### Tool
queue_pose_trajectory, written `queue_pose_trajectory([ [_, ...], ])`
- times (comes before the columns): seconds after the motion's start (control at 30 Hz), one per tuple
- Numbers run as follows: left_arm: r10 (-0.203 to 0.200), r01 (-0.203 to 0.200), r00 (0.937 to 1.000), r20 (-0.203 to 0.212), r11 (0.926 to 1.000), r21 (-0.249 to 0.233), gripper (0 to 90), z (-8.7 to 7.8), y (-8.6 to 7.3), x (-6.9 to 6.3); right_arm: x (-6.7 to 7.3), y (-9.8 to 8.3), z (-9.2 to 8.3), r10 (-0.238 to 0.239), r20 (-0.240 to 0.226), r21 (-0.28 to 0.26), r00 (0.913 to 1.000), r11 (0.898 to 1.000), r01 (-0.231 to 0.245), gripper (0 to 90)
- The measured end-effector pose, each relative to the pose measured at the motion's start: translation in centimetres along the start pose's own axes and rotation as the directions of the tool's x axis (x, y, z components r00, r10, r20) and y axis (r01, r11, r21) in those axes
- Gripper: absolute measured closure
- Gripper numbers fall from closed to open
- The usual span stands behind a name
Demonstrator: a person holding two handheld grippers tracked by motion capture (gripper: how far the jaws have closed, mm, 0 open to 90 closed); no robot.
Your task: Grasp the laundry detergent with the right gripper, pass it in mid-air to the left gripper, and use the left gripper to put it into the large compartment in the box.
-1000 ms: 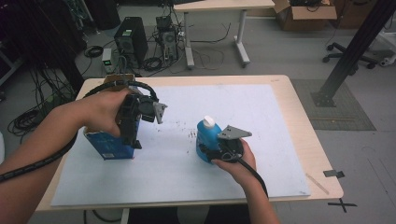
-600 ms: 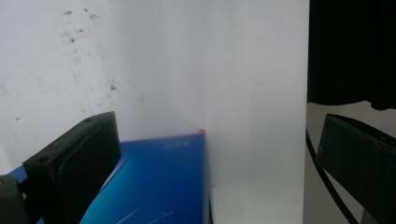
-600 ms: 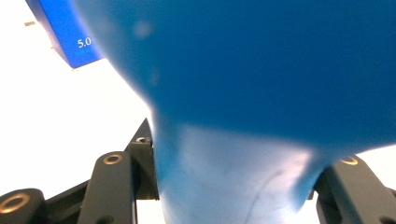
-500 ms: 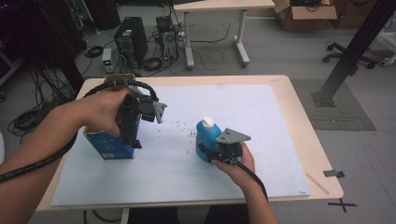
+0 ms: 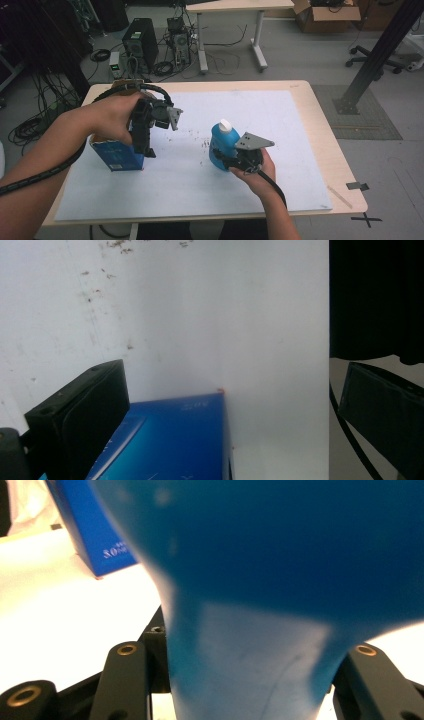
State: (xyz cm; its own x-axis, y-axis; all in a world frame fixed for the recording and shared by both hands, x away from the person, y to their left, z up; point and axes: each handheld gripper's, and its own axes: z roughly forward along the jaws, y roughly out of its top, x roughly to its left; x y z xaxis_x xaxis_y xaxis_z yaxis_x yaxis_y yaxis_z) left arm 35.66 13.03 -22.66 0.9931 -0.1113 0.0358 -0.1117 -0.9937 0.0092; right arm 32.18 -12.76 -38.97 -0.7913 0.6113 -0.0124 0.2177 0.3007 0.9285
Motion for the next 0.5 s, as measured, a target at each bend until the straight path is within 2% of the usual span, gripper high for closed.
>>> queue_pose_trajectory([
  [0.2, 0.002, -0.002, 1.0, -0.006, 1.0, -0.006, 0.2, -0.5, 0.2, 0.1, -0.2, 1.5, -1.3, -0.026, -0.035, -0.018, 0.999, 1.0, 0.026, 46.7],
  [0.3, 0.004, -0.004, 0.9999, -0.011, 1.0, -0.007, 0.2, -0.8, 0.4, 0.1, -0.6, 2.2, -2.1, -0.044, -0.076, -0.014, 0.9961, 0.999, 0.043, 46.6],
  [0.5, 0.008, -0.008, 0.9998, -0.017, 0.9998, -0.018, 0.2, -1.4, 0.9, 0.0, -0.9, 2.6, -2.9, -0.079, -0.163, -0.004, 0.9835, 0.997, 0.079, 46.3],
])
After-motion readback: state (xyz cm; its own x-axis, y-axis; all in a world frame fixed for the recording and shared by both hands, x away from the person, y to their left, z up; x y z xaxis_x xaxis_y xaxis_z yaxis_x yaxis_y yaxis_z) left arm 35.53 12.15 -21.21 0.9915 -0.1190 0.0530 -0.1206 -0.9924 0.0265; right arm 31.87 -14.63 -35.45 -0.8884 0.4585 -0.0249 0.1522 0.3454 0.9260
